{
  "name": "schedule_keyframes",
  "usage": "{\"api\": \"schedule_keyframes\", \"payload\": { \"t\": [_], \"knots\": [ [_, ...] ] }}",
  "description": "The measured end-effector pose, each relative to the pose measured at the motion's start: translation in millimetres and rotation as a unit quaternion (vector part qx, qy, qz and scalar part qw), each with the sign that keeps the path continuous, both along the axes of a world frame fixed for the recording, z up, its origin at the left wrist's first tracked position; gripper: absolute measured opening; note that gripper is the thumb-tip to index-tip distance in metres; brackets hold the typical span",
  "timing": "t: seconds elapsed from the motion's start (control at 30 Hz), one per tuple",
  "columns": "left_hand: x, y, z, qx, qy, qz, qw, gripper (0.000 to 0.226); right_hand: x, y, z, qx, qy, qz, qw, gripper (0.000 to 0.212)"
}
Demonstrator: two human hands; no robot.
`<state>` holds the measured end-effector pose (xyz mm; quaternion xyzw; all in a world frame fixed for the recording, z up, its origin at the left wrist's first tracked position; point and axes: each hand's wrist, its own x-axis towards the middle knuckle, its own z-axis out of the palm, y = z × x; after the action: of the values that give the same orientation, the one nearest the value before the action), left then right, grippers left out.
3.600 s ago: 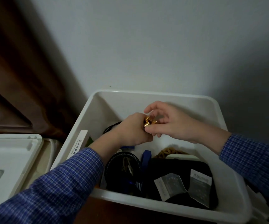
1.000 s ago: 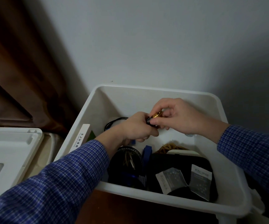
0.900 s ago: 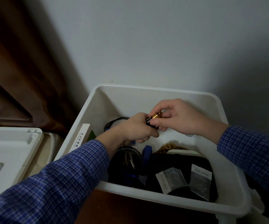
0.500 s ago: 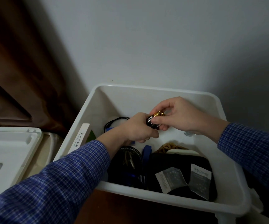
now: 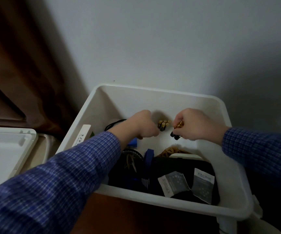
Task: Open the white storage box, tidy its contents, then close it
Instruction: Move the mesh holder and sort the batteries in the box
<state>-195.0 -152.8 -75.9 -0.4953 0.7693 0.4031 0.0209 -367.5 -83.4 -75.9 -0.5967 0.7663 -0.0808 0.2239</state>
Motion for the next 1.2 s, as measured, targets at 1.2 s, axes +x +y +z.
{"api": "schedule_keyframes", "payload": {
  "t": [1.2],
  "knots": [
    [-28.3,-23.5,-61.1,0.091,0.089,-0.003,0.992,0.041,38.5,-22.0,-79.3,-0.031,-0.027,-0.240,0.970,0.057]
  ]
}}
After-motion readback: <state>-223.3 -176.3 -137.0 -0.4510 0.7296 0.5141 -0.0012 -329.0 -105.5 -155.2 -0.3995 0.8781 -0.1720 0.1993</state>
